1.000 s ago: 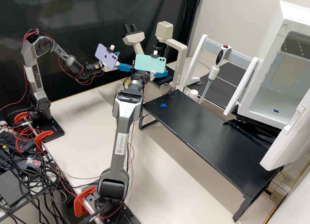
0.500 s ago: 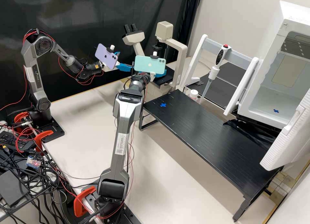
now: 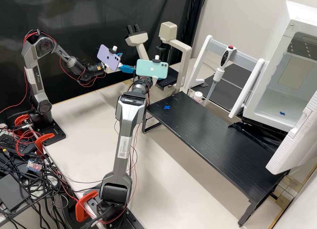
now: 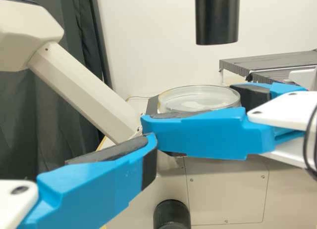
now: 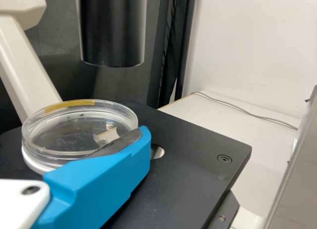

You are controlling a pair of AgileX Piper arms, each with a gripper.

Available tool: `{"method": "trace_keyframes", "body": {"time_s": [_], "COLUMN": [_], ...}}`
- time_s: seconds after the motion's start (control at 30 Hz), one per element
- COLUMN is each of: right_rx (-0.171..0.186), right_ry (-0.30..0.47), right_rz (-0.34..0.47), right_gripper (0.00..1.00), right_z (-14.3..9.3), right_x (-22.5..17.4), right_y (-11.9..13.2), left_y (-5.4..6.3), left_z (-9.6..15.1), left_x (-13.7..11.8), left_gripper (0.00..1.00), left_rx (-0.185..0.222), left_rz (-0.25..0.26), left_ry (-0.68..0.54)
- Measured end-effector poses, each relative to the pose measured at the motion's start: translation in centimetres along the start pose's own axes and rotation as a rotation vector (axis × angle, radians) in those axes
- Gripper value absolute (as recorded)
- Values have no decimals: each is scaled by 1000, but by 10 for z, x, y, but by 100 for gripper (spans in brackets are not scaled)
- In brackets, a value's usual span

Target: Move the petri dish to the bench

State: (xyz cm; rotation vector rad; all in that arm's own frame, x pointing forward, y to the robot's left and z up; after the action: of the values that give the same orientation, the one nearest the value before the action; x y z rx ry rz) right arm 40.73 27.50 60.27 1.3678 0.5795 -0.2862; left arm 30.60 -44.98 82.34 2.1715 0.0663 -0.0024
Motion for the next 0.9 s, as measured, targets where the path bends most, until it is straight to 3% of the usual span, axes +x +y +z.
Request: {"method": "trace_keyframes", "body": {"time_s": [0.3, 0.6, 0.9], "right_rx": [-5, -31, -82], "right_ry": [7, 16, 28], "right_rz": [-5, 12, 28], "right_gripper": [0, 0, 0], "right_z": [2, 5, 6], "right_x": [-7, -20, -36], "right_y": [-3, -8, -12], "left_y": [0, 0, 0], "left_z": [0, 0, 0], "left_x": [0, 0, 0], "left_gripper": [100, 100, 100], "left_rx": [3, 3, 4], "left_rz": [0, 0, 0], "left_ry": [1, 1, 0]}}
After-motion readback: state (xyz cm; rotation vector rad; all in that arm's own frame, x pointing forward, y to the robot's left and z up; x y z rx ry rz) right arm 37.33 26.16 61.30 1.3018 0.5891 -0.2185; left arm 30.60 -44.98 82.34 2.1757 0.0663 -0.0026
